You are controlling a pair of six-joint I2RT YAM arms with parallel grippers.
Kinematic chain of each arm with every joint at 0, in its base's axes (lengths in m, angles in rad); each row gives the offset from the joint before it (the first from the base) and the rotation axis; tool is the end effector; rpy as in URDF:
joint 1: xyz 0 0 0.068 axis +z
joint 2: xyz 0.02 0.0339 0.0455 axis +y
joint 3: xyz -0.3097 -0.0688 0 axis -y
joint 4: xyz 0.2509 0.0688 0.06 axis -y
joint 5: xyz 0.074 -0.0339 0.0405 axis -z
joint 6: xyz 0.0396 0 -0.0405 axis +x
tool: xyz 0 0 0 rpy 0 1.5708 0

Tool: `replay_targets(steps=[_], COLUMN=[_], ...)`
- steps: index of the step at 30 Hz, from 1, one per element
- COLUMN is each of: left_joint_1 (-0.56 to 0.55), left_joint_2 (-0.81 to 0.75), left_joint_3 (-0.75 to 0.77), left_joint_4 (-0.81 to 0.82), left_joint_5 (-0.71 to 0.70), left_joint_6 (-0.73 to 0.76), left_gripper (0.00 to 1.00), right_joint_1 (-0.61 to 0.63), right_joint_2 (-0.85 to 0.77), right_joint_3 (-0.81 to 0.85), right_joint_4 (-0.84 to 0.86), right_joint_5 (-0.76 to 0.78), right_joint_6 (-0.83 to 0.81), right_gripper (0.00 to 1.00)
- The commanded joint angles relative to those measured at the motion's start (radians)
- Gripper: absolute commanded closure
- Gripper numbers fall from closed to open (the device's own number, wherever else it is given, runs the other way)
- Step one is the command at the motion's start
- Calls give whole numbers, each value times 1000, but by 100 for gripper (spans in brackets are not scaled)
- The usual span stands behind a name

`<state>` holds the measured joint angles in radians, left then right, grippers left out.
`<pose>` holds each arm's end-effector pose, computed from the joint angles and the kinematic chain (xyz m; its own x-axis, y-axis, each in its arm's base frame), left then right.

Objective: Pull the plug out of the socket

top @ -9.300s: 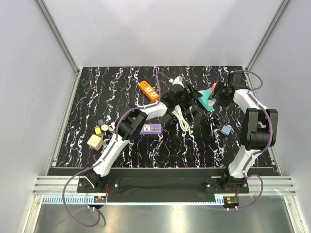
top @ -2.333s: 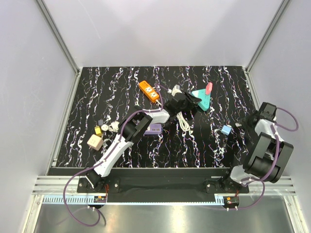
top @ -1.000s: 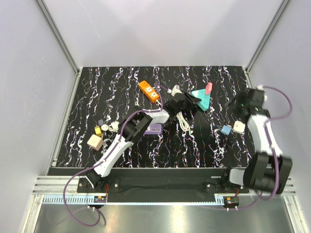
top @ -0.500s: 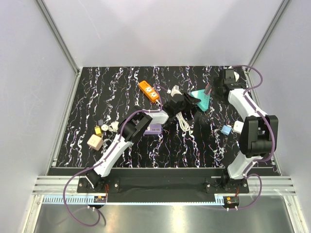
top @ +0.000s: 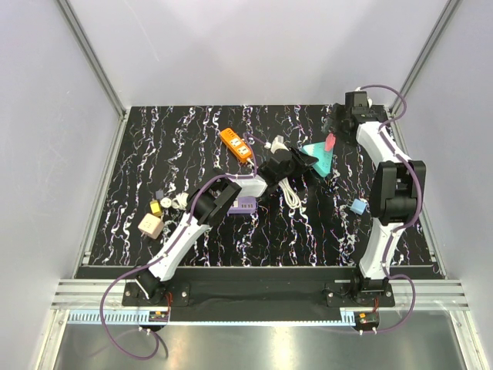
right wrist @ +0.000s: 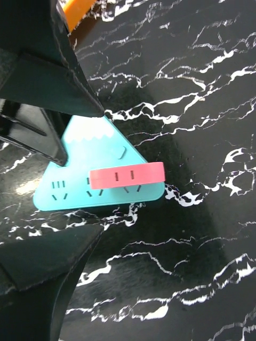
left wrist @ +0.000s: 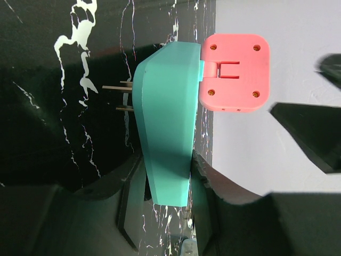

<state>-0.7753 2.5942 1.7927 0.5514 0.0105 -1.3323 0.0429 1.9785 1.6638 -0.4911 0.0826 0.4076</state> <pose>0.4369 -0.4288 0.1081 -0.7289 -0.6461 -0.2264 -0.0047 0.3354 -0.9421 0.4782 0.0173 0.2954 -0.6560 0.3673 -0.6594 0.2989 0.9286 0.2199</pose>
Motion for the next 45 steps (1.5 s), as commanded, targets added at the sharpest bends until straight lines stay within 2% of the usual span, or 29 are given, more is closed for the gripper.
replay_targets(steps=[1,9,13,19,22,23,26,29,36,37,38,40,42,44,45], left_joint_1=[10,14,14,14,14,14,14,14,14,14,14,14,14,14,13], left_joint_2=[-11,-8,-8,-8,-8,-8,-5,-6,-3,-2,0,0,0,3,4], left_joint_3=[-33,-32,-33,-27,-30,-29,-12,-6,14,25,28,27,34,48,69], left_joint_4=[-48,-44,-41,-50,-53,-54,-80,-94,-126,-133,-143,-140,-148,-180,-195], left_joint_5=[17,28,29,28,22,23,25,25,31,31,34,36,32,17,14], left_joint_6=[36,19,24,22,15,13,18,21,24,33,35,36,36,39,42], left_gripper=[100,100,100,100,100,100,100,100,100,100,100,100,100,100,100], right_joint_1=[-2,-1,-1,0,-1,-1,-1,-2,-1,-1,-1,-1,-1,-1,-1], right_joint_2=[45,68,69,95,97,94,83,75,91,97,98,103,108,105,97], right_joint_3=[50,-21,-73,-82,-93,-98,-113,-118,-98,-95,-93,-101,-104,-104,-105], right_joint_4=[16,95,149,187,198,201,212,217,217,218,217,226,229,227,229], right_joint_5=[-29,-79,-57,-47,-46,-46,-44,-23,-14,-17,-17,-23,-21,-17,-12], right_joint_6=[-23,5,-15,-18,-16,-16,-9,-13,-24,-23,-23,-18,-16,-18,-18], right_gripper=[15,21,24,33,34,39,42,50,57,67,68,78,79,87,88])
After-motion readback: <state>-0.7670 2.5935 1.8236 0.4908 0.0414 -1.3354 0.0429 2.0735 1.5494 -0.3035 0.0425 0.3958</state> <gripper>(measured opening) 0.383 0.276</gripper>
